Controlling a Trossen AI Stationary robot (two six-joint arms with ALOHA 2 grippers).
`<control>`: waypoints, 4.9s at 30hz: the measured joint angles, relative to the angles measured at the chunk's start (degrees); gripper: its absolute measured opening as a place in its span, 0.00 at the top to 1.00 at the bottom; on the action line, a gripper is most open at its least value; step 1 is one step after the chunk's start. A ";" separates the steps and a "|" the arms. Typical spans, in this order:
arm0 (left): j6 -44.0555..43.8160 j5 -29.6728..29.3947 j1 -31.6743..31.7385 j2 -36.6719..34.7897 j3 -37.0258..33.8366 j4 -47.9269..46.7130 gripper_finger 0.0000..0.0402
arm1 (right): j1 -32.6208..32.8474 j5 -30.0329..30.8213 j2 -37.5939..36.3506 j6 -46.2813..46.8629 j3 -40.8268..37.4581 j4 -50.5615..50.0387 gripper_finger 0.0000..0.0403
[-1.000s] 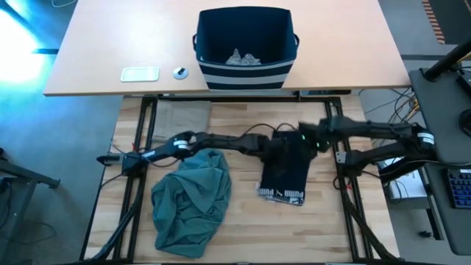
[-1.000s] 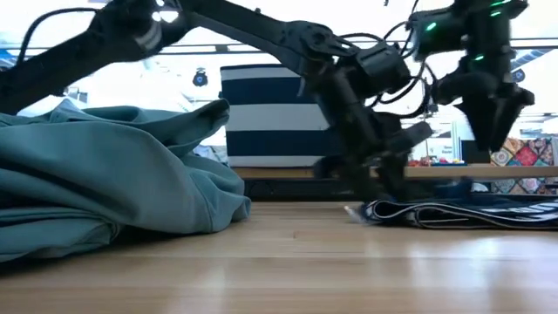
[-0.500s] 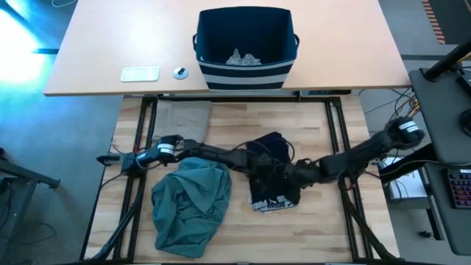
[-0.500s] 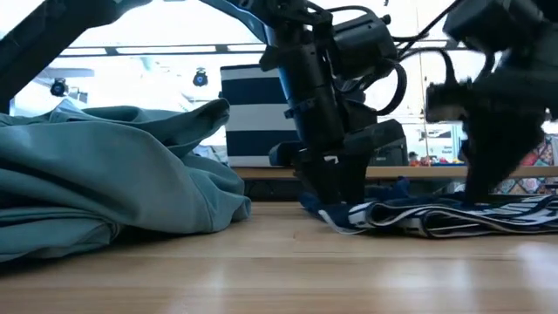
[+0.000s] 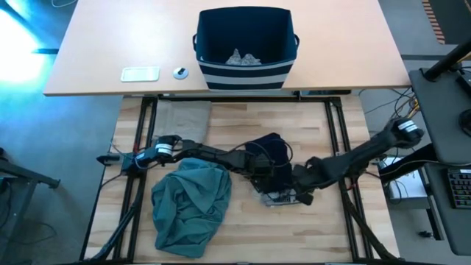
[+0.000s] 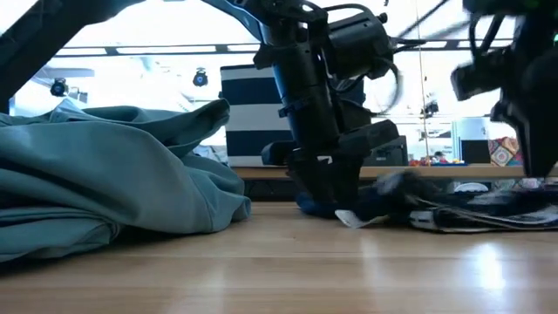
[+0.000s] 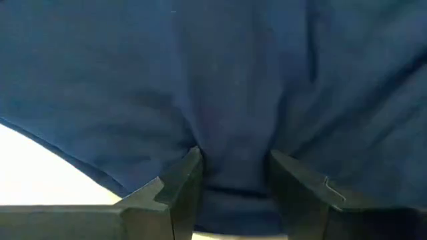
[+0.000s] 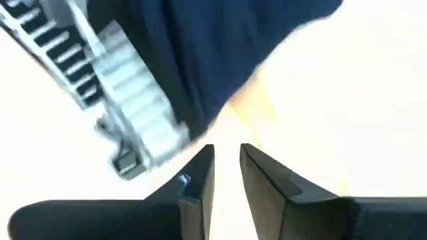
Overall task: Fold Laundry from Bin
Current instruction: Fold the black underwear
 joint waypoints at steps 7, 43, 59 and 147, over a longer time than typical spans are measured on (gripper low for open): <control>2.38 -1.17 0.05 -0.22 4.96 -3.85 0.61 | 8.62 7.13 -5.48 0.73 -0.41 7.03 0.83; -15.13 -0.86 -25.93 -24.84 -24.22 9.87 0.61 | 12.77 14.51 32.55 -21.35 25.65 21.38 0.77; -19.13 -3.07 -31.66 -30.08 -37.79 35.10 0.61 | 5.85 13.26 32.89 -30.15 28.22 21.80 0.37; 31.56 -13.16 -15.71 -8.55 -10.22 26.56 0.73 | 9.95 6.09 20.29 -18.25 37.05 -9.85 0.63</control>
